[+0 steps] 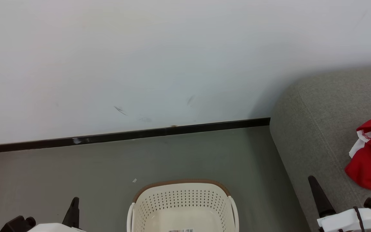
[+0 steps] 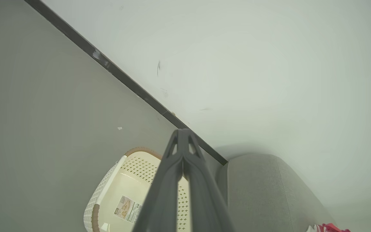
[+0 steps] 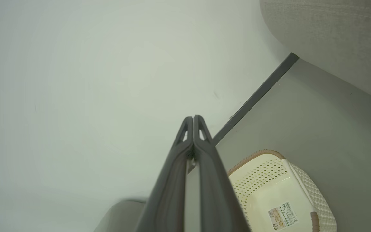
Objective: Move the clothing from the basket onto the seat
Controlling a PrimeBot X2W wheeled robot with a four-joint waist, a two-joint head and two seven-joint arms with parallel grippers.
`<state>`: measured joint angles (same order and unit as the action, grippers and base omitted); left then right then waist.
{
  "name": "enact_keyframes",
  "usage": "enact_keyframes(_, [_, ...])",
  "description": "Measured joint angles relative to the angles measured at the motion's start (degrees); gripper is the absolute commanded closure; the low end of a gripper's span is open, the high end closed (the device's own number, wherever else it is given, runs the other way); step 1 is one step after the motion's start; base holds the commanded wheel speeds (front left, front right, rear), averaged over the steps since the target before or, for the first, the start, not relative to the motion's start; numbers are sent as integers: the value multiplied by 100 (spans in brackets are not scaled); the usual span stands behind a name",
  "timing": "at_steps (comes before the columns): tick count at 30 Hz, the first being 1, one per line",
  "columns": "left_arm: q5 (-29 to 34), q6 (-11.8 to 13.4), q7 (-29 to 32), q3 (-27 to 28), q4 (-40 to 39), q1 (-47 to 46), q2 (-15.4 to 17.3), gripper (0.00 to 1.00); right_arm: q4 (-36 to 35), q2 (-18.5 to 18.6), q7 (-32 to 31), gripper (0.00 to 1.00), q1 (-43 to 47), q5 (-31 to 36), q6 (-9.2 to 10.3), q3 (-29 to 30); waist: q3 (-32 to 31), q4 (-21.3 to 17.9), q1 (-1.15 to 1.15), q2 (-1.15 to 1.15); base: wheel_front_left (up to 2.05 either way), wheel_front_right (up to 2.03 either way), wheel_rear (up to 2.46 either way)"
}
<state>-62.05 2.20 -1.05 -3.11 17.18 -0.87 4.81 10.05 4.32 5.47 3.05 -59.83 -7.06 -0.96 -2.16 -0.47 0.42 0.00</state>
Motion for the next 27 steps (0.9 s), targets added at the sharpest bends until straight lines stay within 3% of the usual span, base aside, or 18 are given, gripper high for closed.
enact_keyframes(9, [-712, -240, 182, 193, -12, -110, -82, 100, 127, 51, -148, 100, -133, -924, 0, 29, 83, 12, -31, 0, 0, 0, 0])
enact_keyframes(27, [-1911, -599, 504, 533, -29, -192, -178, 100, 300, 141, -399, 100, -359, -2463, 0, 96, 174, 32, -37, 0, 0, 0, 0])
